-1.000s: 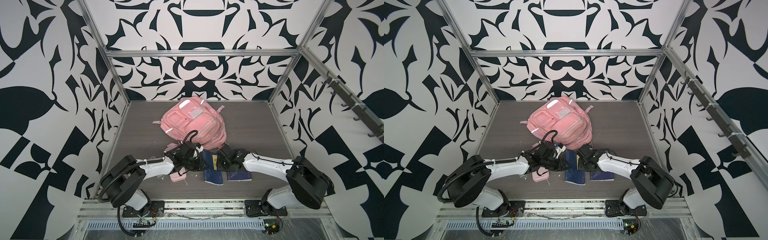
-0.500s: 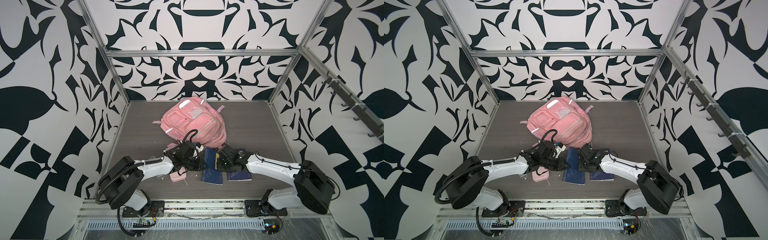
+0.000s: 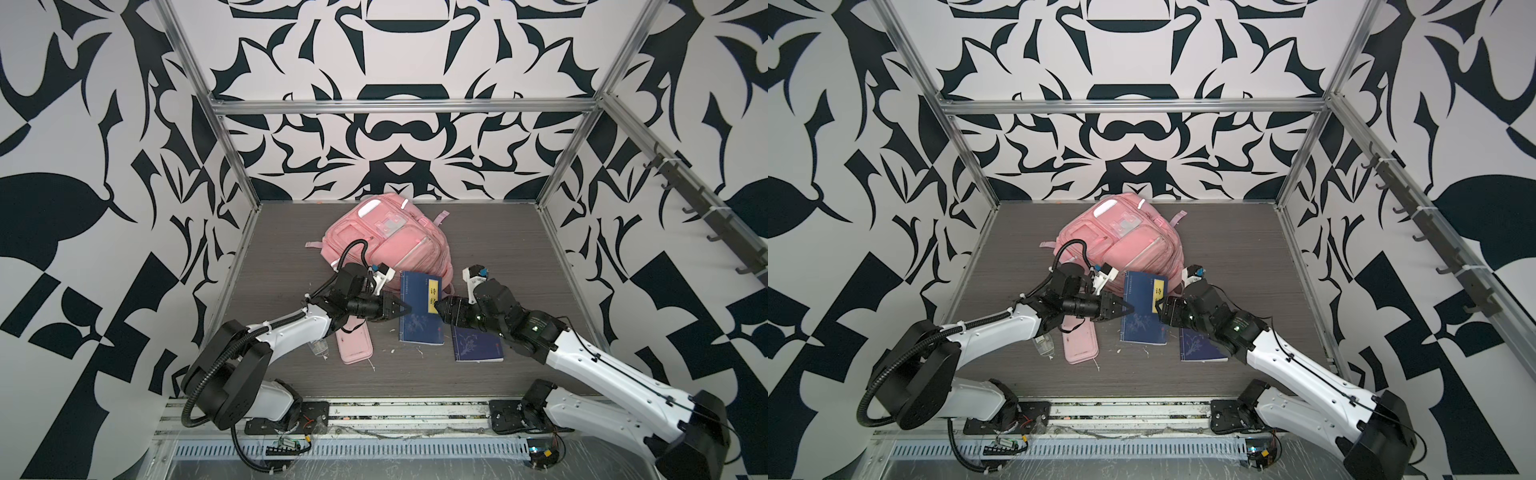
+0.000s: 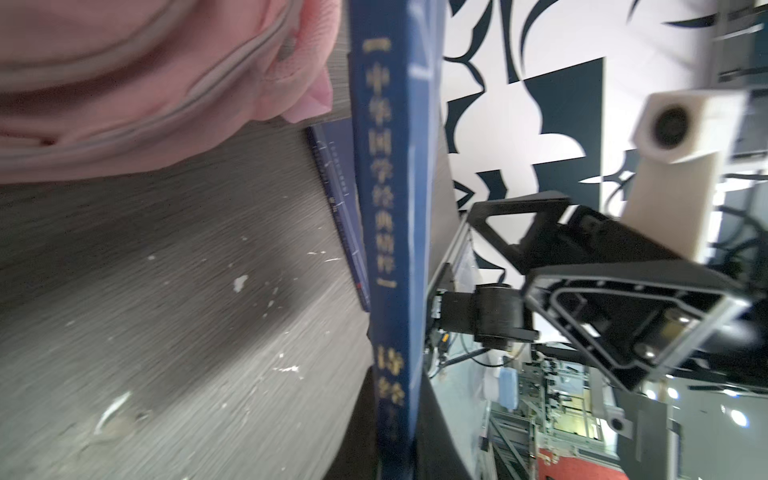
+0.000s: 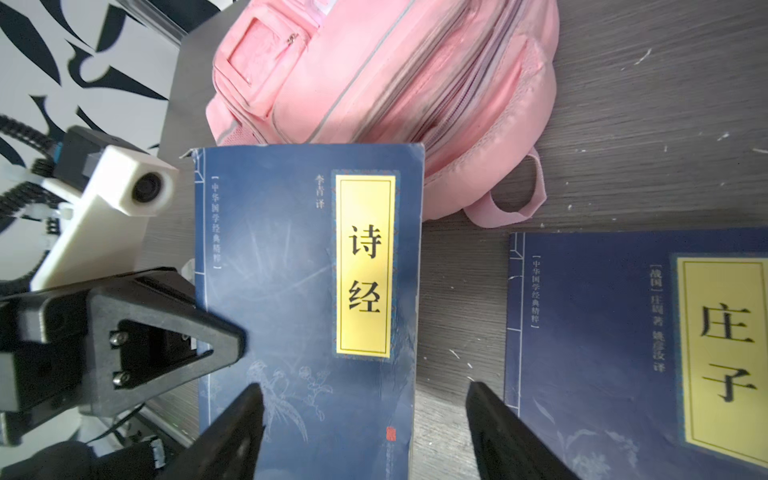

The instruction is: Pack the student bag

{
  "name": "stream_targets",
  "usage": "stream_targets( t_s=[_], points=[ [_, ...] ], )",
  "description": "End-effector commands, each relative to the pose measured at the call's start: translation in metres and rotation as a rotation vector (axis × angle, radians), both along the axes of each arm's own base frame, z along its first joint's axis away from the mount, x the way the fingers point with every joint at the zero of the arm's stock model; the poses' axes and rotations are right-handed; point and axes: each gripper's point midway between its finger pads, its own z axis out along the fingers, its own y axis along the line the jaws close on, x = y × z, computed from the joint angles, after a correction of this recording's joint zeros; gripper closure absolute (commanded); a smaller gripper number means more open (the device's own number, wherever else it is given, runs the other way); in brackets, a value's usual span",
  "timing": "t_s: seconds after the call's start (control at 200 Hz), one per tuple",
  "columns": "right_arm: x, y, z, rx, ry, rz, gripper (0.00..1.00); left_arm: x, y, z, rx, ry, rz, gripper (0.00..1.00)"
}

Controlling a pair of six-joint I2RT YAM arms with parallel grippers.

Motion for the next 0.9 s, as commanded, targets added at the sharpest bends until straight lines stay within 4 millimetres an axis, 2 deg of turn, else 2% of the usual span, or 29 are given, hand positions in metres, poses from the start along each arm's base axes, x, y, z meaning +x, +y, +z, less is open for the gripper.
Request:
stream_targets(
  t_s=[0.0, 0.17, 0.5, 0.895],
  points=[
    [0.002, -0.003, -0.002, 0.059, -0.007, 0.022, 0.19, -0.003, -0.007, 0.037, -0.181, -0.015, -0.092, 1.00],
    [0.007, -0.005, -0.004, 0.201, 0.017, 0.025, 0.19, -0.004, -0.011, 0.039, -0.240, 0.013, -0.130, 1.00],
    [0.007, 0.028, 0.020, 0.445, 0.000, 0.190, 0.19, 0.001, -0.015, 0.033, -0.277, 0.046, -0.130, 1.00],
    [0.004, 0.036, 0.024, 0.502, 0.001, 0.244, 0.20, 0.002, -0.013, 0.027, -0.251, 0.053, -0.107, 1.00]
  ],
)
